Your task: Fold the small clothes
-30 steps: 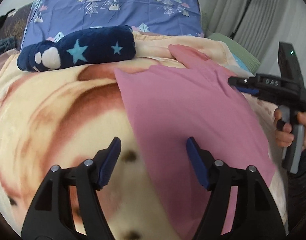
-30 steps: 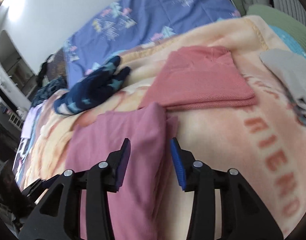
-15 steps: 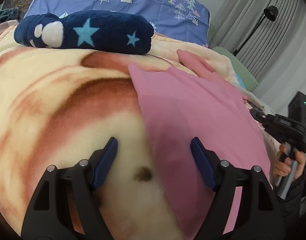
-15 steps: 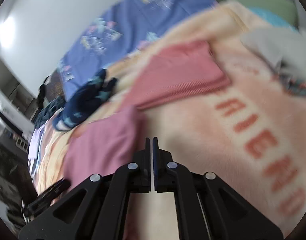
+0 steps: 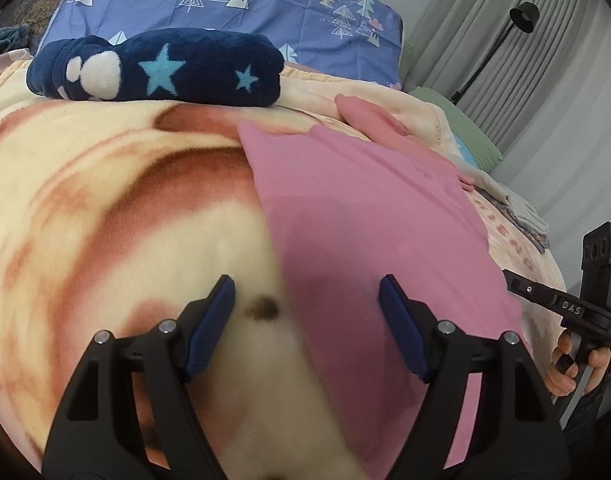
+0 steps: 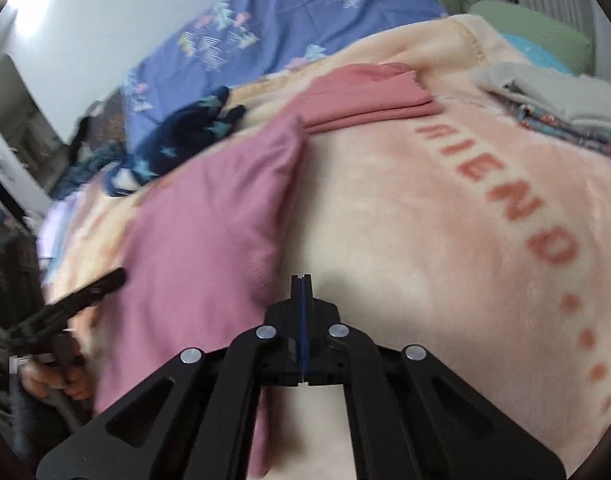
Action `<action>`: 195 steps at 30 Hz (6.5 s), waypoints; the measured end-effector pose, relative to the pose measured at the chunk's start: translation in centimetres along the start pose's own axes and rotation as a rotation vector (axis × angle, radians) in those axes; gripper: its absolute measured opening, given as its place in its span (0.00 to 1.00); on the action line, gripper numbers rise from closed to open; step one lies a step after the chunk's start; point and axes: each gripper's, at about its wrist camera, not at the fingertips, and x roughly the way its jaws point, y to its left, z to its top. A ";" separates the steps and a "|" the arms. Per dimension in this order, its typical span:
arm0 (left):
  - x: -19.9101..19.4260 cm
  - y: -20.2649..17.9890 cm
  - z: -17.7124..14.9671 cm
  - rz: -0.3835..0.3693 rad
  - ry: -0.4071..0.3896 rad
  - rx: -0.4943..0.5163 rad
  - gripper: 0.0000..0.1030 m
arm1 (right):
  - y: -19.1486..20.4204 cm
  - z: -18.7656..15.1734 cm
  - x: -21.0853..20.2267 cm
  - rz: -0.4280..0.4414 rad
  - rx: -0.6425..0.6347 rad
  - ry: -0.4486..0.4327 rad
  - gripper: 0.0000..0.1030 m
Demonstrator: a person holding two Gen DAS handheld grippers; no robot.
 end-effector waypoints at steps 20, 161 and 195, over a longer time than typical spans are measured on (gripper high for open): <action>-0.1 0.6 -1.3 -0.049 0.014 -0.028 0.75 | 1.4 -2.8 -0.9 0.016 -0.013 0.042 0.03; 26.7 -46.6 18.1 0.182 -0.064 0.797 0.76 | -31.4 23.1 -11.3 -0.589 0.171 -0.215 0.58; 4.0 -37.2 2.0 -0.059 -0.197 0.662 0.98 | -15.1 -1.1 -23.2 -0.627 0.150 -0.556 0.97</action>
